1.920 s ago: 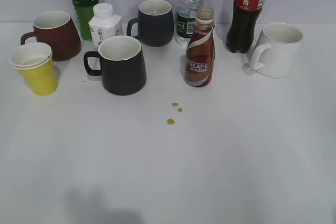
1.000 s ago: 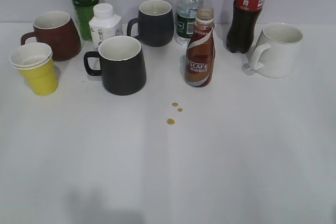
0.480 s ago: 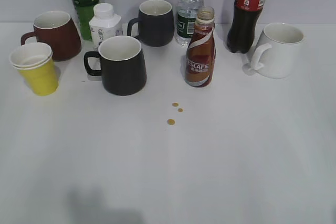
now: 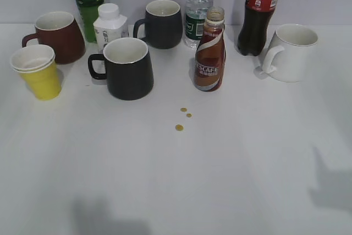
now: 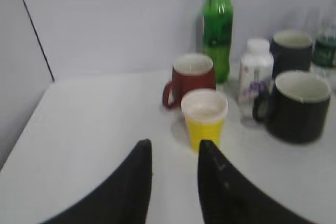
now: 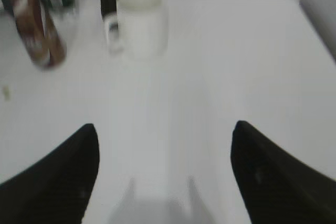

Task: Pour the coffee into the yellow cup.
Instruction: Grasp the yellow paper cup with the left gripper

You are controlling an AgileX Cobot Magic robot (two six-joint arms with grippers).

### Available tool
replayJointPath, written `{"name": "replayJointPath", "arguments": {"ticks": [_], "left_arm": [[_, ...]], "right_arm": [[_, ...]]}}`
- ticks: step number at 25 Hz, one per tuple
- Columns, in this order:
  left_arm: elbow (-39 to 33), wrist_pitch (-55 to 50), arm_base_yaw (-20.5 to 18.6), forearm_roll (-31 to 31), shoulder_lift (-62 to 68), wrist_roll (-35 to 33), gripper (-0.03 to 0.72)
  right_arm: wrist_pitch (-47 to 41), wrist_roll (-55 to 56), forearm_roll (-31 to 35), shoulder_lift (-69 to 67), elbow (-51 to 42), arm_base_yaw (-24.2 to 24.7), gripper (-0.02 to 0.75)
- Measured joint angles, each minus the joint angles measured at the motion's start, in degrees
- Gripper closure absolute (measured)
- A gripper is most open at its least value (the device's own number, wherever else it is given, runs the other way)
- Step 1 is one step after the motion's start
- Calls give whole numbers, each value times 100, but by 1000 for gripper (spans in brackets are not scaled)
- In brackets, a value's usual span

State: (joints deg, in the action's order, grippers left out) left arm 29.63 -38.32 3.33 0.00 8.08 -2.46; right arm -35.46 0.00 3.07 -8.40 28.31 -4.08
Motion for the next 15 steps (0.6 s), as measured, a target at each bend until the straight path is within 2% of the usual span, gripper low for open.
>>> {"name": "replayJointPath", "arguments": {"ticks": [5, 11, 15], "left_arm": [[-298, 1791, 0, 0, 1101, 0, 449], [-356, 3513, 0, -195, 3049, 0, 448], [-363, 4453, 0, -570, 4515, 0, 446]], "right_arm": [[1662, 0, 543, -968, -341, -290, 152], [3021, -279, 395, -2428, -366, -1178, 153], [3939, -304, 336, -3572, -366, -1544, 153]]}}
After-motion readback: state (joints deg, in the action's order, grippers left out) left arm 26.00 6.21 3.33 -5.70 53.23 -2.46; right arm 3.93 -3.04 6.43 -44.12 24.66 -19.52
